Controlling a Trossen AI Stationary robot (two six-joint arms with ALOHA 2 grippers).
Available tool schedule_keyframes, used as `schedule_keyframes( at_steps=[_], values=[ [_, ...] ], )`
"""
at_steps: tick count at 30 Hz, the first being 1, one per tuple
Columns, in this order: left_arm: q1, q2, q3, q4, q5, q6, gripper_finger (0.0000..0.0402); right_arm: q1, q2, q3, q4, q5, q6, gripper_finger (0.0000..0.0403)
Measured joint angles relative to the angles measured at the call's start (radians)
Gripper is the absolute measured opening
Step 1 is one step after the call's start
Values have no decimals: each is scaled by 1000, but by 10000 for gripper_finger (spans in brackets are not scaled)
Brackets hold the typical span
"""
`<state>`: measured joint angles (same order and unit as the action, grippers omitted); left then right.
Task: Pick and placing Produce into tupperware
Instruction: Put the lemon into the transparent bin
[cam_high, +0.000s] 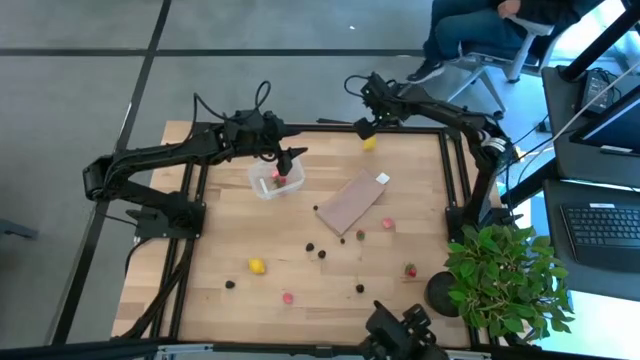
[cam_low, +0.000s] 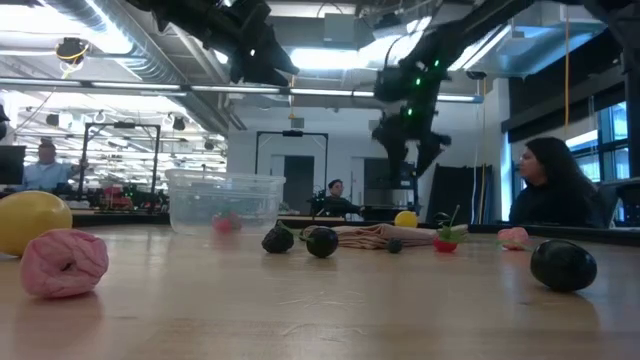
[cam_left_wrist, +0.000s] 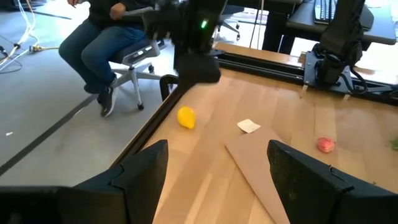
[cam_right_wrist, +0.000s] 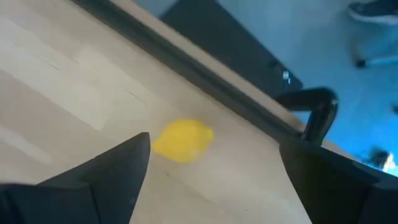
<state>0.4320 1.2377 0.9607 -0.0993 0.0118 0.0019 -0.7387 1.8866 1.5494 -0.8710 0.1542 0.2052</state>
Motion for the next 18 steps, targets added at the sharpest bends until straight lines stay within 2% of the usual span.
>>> schedule_keyframes(
  at_steps=[7, 18],
  values=[
    [0, 0, 0, -27, 2, 0, 267, -4, 122, 0, -10, -97, 79, 358],
    [0, 0, 0, -46, 1, 8, 267, -4, 190, 0, 15, -96, 86, 358]
  ],
)
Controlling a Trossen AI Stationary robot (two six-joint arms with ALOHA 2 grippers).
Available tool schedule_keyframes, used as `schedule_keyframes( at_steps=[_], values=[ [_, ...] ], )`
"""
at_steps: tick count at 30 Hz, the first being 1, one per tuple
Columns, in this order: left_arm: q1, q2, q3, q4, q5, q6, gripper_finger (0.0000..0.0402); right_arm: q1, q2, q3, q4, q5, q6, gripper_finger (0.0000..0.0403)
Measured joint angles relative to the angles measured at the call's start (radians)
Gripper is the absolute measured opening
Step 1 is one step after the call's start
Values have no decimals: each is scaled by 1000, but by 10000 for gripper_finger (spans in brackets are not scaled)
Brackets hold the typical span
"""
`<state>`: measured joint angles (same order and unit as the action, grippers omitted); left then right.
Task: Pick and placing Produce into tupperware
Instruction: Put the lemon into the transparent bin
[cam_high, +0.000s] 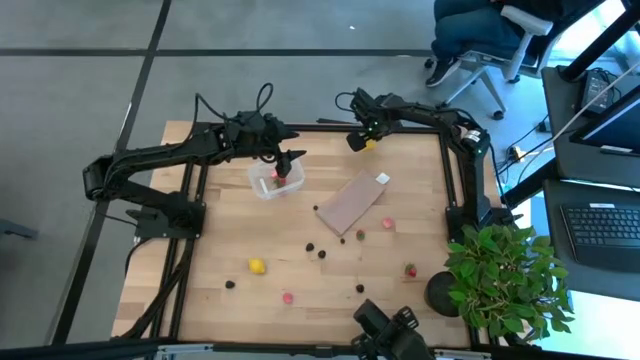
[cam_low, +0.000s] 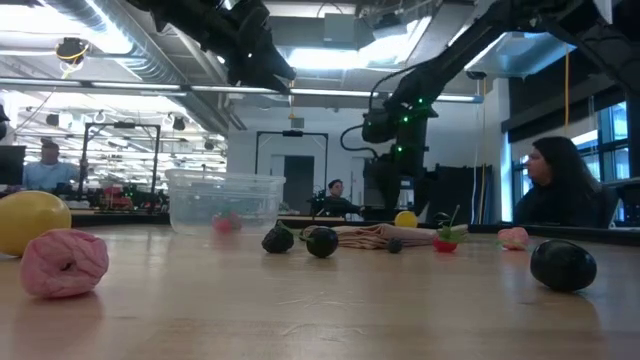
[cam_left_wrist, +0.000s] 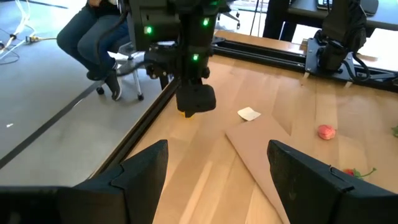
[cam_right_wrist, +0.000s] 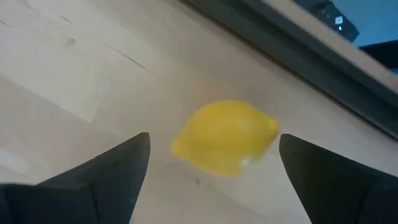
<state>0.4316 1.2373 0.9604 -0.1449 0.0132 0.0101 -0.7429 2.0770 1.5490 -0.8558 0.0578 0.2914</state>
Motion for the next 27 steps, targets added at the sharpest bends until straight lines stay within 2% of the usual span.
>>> schedule_keyframes(
  at_steps=[8, 17, 27],
  values=[
    [0, 0, 0, -3, 0, 1, 267, 0, 62, -1, 35, 0, -8, 358],
    [0, 0, 0, -4, 0, 1, 267, 0, 68, -1, 43, 0, -11, 356],
    [0, 0, 0, -4, -1, 2, 267, 0, 69, -1, 48, -11, -36, 300]
  ],
)
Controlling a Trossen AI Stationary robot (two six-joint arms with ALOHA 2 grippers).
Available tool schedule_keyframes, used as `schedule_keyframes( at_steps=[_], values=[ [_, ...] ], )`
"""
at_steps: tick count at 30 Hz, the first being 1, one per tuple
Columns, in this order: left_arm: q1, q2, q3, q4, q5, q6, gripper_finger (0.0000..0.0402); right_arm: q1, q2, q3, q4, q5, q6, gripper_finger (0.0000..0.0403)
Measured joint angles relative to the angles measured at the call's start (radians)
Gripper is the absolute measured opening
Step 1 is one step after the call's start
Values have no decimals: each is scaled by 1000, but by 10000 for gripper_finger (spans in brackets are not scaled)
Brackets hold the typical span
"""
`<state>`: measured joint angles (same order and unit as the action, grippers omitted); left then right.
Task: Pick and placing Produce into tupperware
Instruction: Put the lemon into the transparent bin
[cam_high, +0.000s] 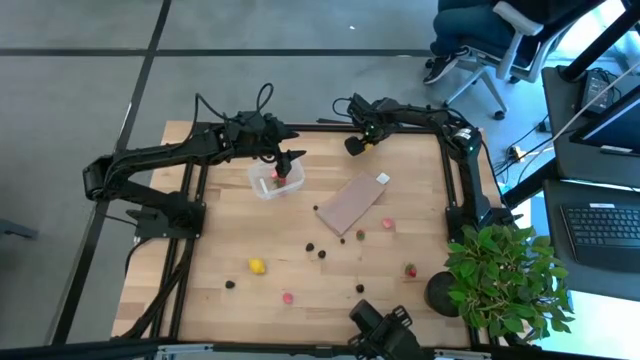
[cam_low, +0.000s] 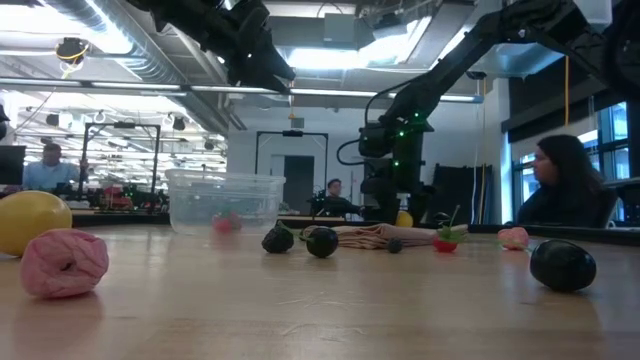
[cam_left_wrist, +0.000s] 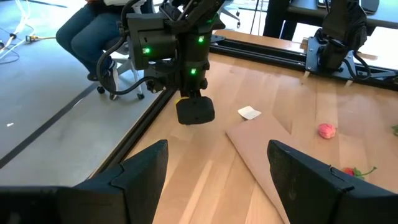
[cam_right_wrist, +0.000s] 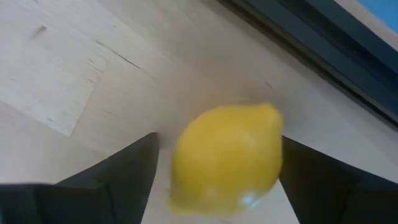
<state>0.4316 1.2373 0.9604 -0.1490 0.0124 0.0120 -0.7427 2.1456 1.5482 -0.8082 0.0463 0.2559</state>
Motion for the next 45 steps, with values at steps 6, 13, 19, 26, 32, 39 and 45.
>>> schedule_keyframes(
  at_steps=[6, 13, 19, 26, 32, 39, 45],
  values=[
    [0, 0, 0, 0, 0, 0, 267, 0, 0, 0, -2, 0, -2, 259],
    [0, 0, 0, 0, 0, 0, 267, 0, 0, 0, -19, 0, 0, 219],
    [0, 0, 0, 0, 0, 0, 267, 0, 0, 0, -22, -10, -7, 230],
    [0, 0, 0, 0, 0, 0, 267, 0, 0, 0, -32, -65, -55, 219],
    [0, -4, 0, -1, 0, 0, 267, 30, 2, 51, -54, -317, -80, 219],
    [0, -31, 8, 4, 38, -7, 267, 120, 2, 217, -31, -700, -96, 219],
    [0, -132, 84, 11, 87, -3, 267, 250, 2, 428, 23, -645, -161, 219]
  ],
)
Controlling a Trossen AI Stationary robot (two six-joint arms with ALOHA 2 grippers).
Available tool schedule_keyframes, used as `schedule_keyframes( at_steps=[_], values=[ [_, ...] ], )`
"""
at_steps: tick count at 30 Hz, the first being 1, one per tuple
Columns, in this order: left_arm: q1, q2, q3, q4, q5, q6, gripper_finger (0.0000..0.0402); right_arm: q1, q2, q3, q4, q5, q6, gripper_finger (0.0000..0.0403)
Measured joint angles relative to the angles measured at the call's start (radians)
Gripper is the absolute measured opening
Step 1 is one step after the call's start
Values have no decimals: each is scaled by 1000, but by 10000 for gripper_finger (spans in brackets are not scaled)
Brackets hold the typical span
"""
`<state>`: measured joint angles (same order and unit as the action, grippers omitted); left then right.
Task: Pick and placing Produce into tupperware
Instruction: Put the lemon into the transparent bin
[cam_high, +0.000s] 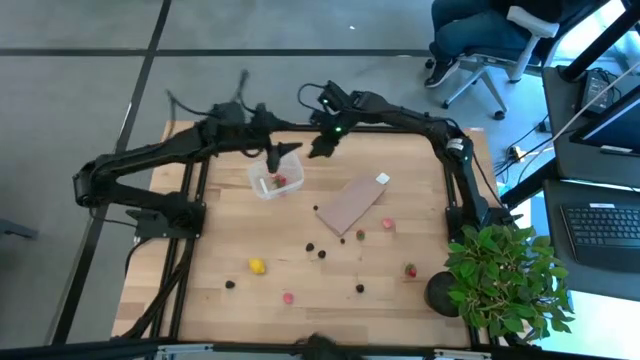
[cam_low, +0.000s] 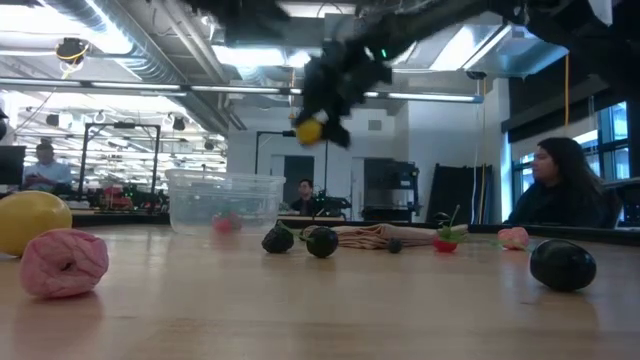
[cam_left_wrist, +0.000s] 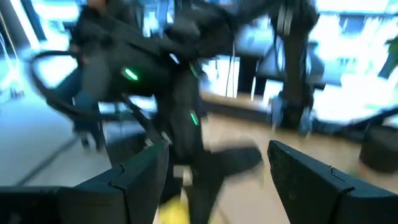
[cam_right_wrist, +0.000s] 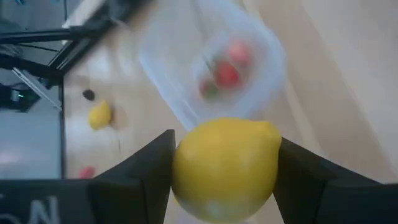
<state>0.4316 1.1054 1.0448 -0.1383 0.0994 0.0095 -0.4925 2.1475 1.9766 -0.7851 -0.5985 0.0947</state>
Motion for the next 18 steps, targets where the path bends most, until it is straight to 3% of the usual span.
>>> schedule_keyframes(
  at_steps=[6, 9, 18],
  values=[
    [-1, -125, 49, 1, -1, -10, 267, 154, 0, 91, 55, 341, -190, 219],
    [0, -182, 50, 4, -7, -43, 267, 195, 8, 91, 113, 459, -247, 219],
    [-10, -257, 50, -13, -7, -87, 267, 178, 131, 92, 202, 499, -179, 219]
  ],
)
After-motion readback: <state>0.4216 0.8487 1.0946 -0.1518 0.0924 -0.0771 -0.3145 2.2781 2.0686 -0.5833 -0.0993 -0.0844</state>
